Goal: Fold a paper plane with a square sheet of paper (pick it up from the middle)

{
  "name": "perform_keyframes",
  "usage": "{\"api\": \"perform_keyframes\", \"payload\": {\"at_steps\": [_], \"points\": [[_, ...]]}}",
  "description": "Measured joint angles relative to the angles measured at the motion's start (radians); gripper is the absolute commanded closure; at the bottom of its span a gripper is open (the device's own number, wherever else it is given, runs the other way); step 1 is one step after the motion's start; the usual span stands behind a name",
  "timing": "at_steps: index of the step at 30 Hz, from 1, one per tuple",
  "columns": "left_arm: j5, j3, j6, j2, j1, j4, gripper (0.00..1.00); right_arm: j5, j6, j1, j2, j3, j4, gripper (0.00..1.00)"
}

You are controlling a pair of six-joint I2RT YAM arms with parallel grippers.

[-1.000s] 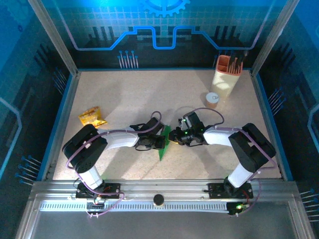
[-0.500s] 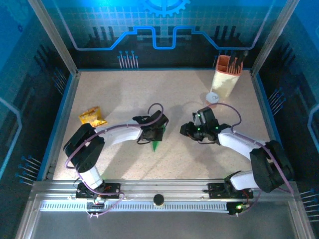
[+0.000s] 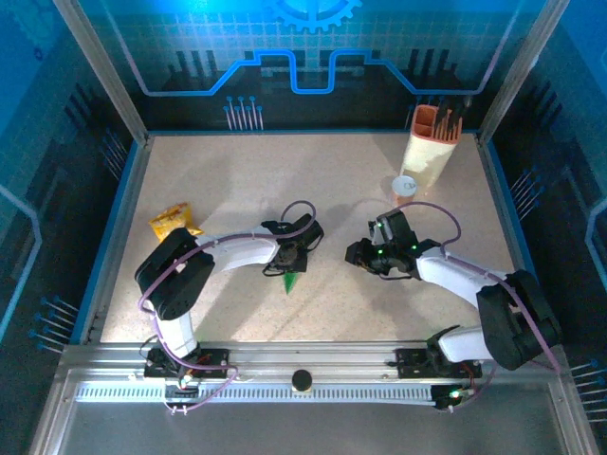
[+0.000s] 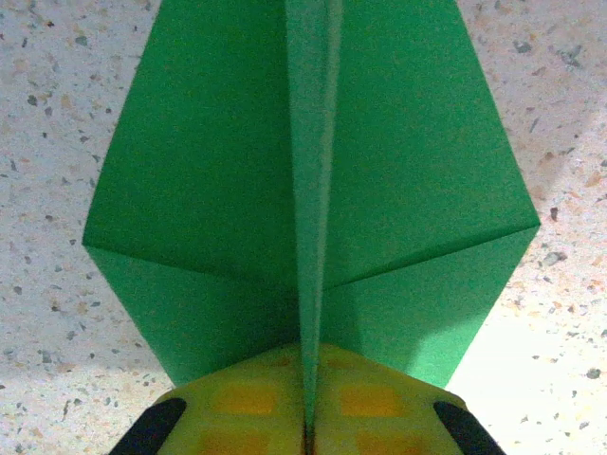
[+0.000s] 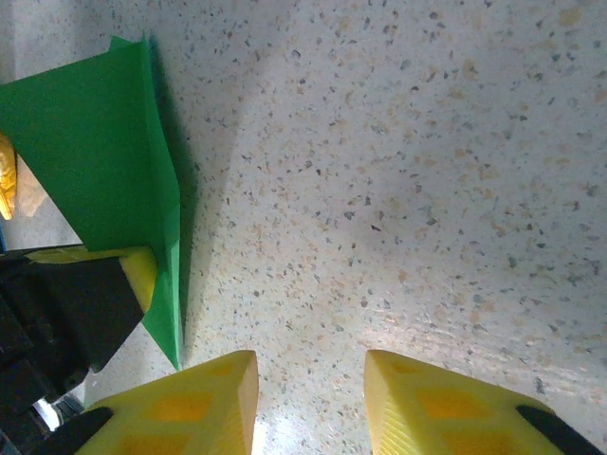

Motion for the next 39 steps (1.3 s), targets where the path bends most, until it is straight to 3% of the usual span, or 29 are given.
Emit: {"api": "perform_keyframes", "payload": {"at_steps": [16, 28, 39], "points": [[0.000, -0.009, -0.003, 0.022, 0.000, 0.008, 0.78, 0.000, 0.001, 0.000, 0.000, -0.007, 0.006, 0.63], [0.000, -0.034, -0.075, 0.019, -0.008, 0.061, 0.55, 0.000, -0.001, 0.000, 0.001, -0.007, 0.005, 0.63], [-0.039, -0.035, -0.138, 0.016, -0.039, 0.072, 0.50, 0.040, -0.039, -0.010, -0.087, -0.006, -0.062, 0.63]]}}
